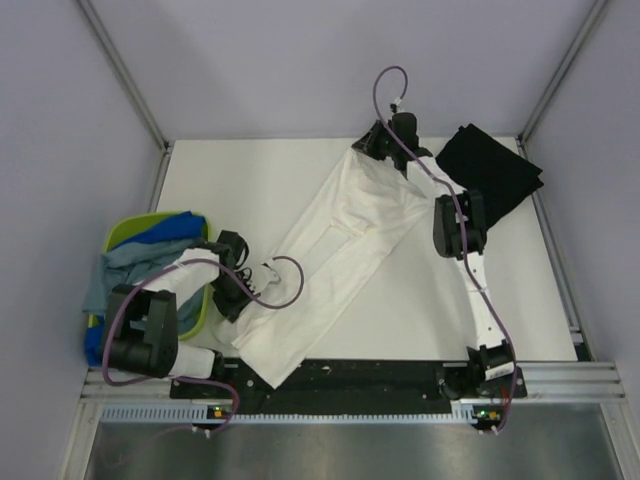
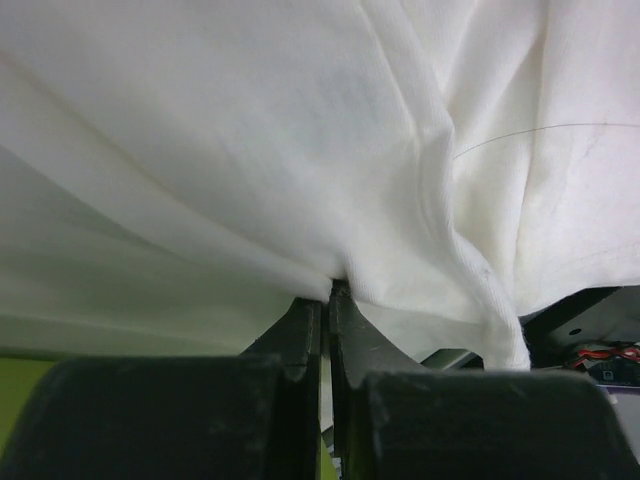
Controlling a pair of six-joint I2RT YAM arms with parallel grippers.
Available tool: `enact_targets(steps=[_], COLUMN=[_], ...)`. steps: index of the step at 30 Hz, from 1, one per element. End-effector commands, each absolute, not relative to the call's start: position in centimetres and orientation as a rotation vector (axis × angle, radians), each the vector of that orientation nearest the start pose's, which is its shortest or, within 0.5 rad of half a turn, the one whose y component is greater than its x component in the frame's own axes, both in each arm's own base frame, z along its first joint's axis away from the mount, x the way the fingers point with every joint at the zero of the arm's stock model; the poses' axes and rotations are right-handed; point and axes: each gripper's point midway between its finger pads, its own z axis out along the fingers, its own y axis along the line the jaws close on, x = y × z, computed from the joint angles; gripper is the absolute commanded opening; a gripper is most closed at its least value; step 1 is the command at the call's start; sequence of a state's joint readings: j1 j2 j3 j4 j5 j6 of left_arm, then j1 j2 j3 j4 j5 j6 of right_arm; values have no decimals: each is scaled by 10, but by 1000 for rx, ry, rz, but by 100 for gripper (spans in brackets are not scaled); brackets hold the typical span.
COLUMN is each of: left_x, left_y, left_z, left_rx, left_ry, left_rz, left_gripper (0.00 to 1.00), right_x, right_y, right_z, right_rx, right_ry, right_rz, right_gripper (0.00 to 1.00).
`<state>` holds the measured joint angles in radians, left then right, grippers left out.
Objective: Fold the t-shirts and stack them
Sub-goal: Rotate the tshirt 90 degrees
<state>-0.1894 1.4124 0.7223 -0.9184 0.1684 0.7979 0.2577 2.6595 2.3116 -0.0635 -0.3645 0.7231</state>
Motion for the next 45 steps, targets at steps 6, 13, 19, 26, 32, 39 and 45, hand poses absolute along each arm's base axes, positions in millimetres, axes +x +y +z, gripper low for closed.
enact_targets(steps=[6,13,19,26,32,39,45], left_x=[150,155,157,148,137,142,151], left_y=[-27,-20,-23,-31,-41,-63,-101], left_z=[19,17,18,21,20,26,27], left_rx=[1360,1337,1347,1370,1397,1470,1615], left_ry=[2830,2847,2844,2813,2803,2723,2605], left_rz=[-265,-200,-227,-318,-428,-540,-587], left_gripper=[0,2,2,3,3,4,6], right_x=[644,570,506,484,486,530,614], right_y=[273,196,143,141,166,194,213], right_z=[225,197,109,43,19,14,53], right_rx=[0,105,220,278,246,236,195], right_ry=[1826,2111,2338,2524,2618,2610,2371], right_rz=[916,506,263,324,478,684,769], right_gripper=[54,49,49,46,15,0,0])
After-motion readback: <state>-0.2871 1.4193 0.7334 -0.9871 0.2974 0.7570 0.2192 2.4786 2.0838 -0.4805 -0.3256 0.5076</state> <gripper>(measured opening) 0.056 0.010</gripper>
